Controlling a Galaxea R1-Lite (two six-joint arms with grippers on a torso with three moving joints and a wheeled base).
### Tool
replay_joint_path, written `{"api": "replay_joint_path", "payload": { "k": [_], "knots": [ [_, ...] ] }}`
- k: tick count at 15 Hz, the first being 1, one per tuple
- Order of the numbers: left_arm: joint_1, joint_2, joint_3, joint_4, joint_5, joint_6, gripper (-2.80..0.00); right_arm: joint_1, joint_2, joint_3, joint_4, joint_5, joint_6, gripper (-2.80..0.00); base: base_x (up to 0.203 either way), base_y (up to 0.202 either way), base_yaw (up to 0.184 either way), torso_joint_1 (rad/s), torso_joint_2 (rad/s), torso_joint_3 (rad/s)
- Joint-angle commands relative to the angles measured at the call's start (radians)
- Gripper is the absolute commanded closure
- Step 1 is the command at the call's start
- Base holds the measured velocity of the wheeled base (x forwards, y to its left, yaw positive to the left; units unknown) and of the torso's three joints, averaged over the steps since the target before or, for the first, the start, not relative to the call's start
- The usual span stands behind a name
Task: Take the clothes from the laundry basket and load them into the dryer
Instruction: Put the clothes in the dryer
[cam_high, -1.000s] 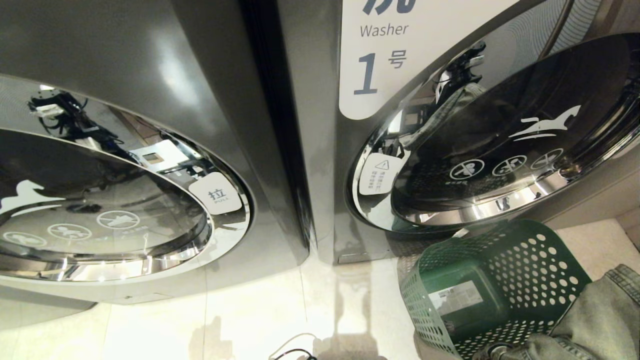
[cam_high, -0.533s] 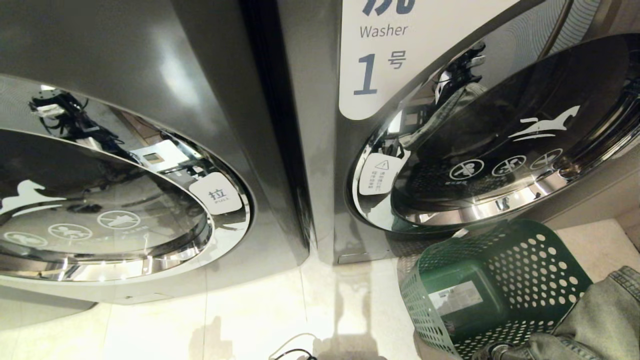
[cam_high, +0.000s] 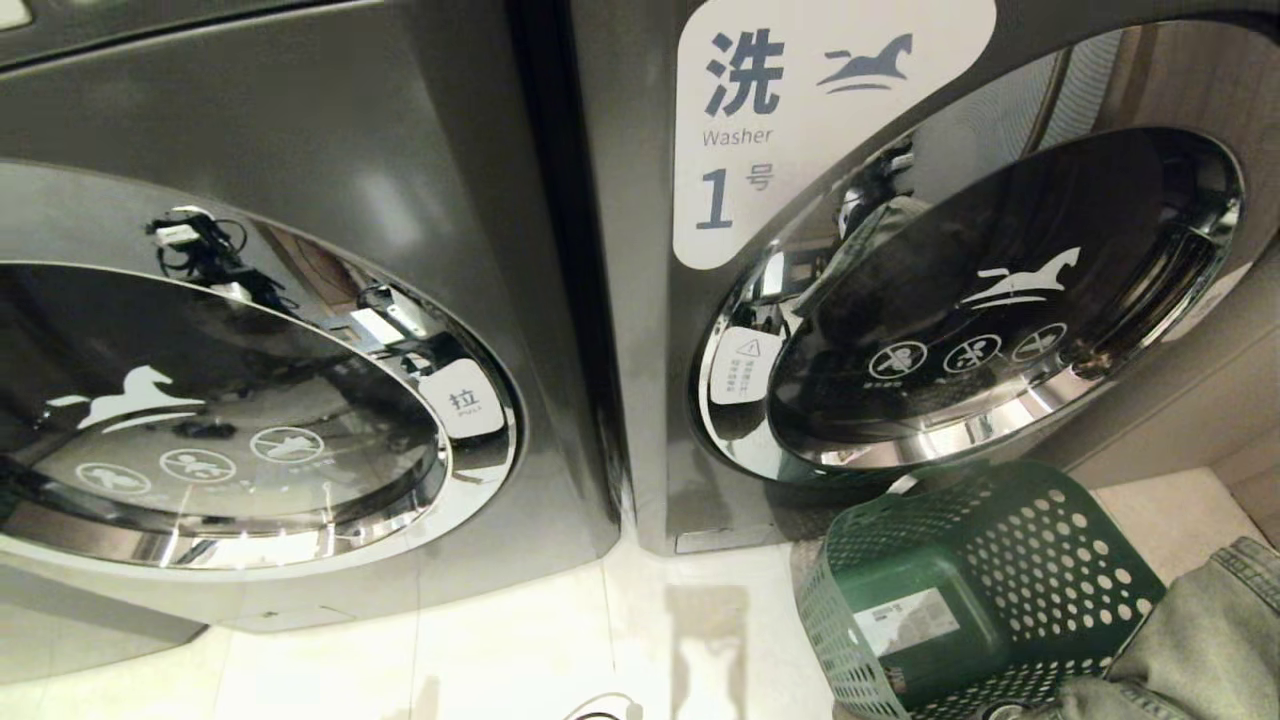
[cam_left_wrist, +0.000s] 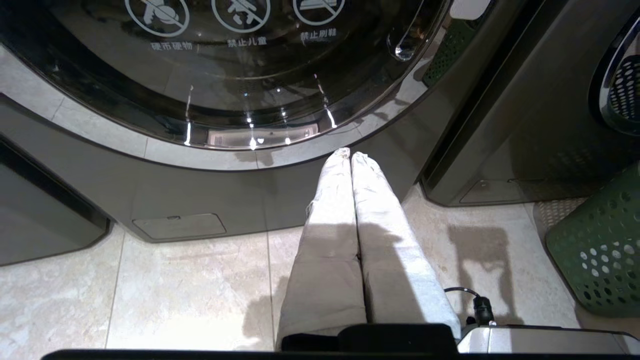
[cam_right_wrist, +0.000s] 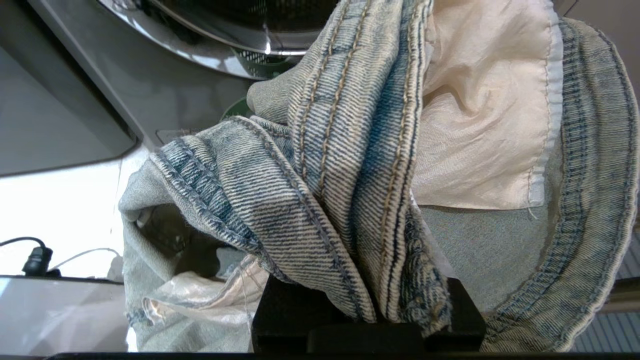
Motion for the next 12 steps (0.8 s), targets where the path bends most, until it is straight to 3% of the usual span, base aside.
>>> {"api": "replay_joint_path", "payload": {
  "k": [1,12],
  "knots": [
    [0.0,0.0,0.029,-0.001,0.001,0.0,0.0,0.0,0.001,0.0,0.0,0.0,0.0,0.0,0.0,0.0,0.0,0.006,0.0,0.203],
    [0.0,-0.002,0.029,-0.001,0.001,-0.004,0.0,0.0,0.001,0.0,0.0,0.0,-0.002,0.0,0.0,0.0,0.0,0.002,0.0,0.205]
  ]
}}
